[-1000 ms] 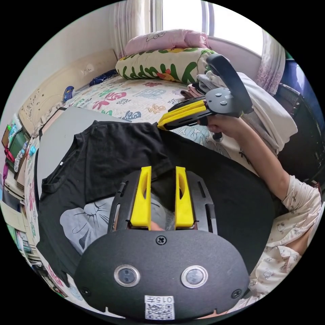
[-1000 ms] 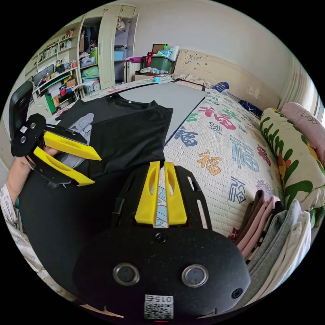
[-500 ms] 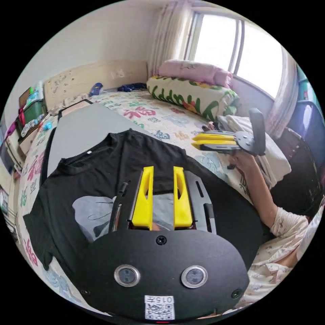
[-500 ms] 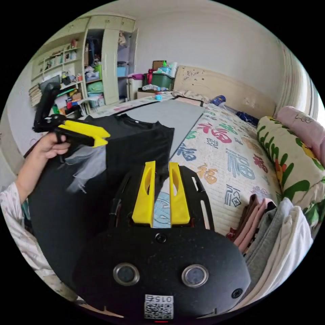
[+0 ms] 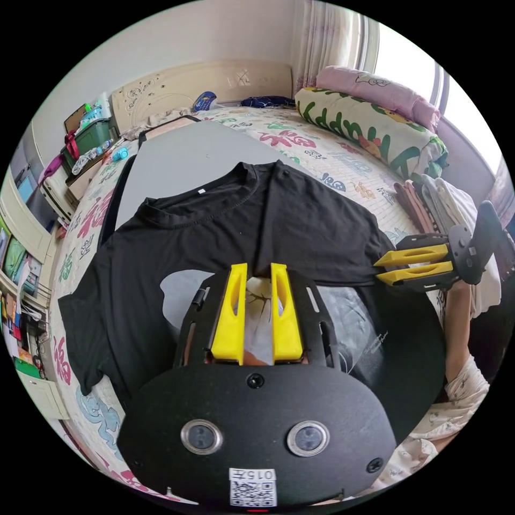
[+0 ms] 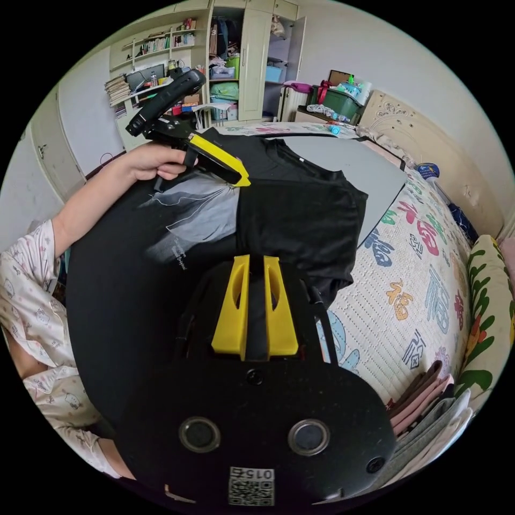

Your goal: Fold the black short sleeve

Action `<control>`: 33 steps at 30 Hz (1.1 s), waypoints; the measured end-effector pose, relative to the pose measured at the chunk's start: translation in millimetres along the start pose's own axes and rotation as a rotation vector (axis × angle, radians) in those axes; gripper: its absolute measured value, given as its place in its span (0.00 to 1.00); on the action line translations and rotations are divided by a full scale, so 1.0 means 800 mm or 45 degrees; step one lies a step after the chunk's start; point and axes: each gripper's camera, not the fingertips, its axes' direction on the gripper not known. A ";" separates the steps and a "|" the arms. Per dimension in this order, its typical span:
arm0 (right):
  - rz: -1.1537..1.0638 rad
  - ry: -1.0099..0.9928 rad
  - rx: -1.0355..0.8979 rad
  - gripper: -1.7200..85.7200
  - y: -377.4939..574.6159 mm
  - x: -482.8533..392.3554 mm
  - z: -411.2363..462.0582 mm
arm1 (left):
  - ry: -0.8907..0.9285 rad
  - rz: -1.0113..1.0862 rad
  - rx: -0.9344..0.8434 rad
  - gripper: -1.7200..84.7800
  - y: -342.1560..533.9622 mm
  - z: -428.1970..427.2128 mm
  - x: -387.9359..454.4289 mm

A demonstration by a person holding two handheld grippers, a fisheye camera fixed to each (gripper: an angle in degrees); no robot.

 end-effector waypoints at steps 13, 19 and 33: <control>-0.012 0.017 -0.016 0.02 0.020 0.031 0.013 | -0.001 0.051 -0.004 0.10 -0.027 -0.104 -0.145; 0.011 -0.023 -0.009 0.02 0.024 0.053 0.012 | 0.297 0.537 0.015 0.02 -0.050 -0.219 -0.065; 0.229 -0.075 0.360 0.06 -0.018 0.037 -0.044 | -0.020 0.523 0.009 0.01 0.013 -0.466 -0.001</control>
